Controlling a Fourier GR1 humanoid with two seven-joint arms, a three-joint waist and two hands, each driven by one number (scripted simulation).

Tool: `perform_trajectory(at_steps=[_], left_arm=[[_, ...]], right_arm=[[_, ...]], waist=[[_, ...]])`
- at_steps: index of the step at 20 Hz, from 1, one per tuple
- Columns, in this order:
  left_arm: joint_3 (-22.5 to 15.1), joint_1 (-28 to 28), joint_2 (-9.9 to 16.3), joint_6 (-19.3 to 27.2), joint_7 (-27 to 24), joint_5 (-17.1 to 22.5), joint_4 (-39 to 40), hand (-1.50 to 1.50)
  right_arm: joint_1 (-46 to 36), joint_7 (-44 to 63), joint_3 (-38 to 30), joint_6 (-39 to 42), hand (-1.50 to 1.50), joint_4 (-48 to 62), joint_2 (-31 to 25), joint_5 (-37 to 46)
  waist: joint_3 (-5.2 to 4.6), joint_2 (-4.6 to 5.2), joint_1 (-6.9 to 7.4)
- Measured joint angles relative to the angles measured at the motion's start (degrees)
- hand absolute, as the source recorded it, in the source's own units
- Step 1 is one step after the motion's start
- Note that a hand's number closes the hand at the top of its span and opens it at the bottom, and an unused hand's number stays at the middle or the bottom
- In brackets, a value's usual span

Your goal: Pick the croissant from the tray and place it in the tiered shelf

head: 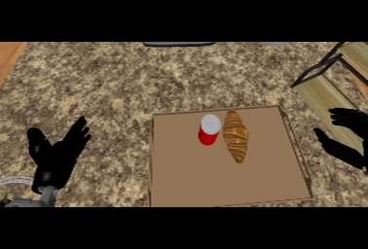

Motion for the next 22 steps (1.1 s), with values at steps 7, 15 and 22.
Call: perform_trajectory(at_steps=[7, 15, 22], left_arm=[[1.3, -0.2, -1.7, -1.5, -0.6, -0.9, 2.0, 0.00], [2.4, -1.4, -2.5, -2.8, -0.8, -1.8, 3.8, 0.00], [2.6, -2.3, -3.4, -3.7, -0.5, -2.8, 4.4, 0.00]], right_arm=[[9.3, 3.7, 0.3, 8.3, -1.50, -13.7, -4.3, -1.9], [5.4, 26.3, 3.6, 12.6, -1.50, -29.4, -11.1, -2.3], [-5.7, 49.6, 11.4, 8.2, -1.50, -33.9, -9.9, 6.2]], waist=[[0.26, -0.37, 0.89], [0.33, -0.41, 1.74], [0.34, -0.29, 2.59]])
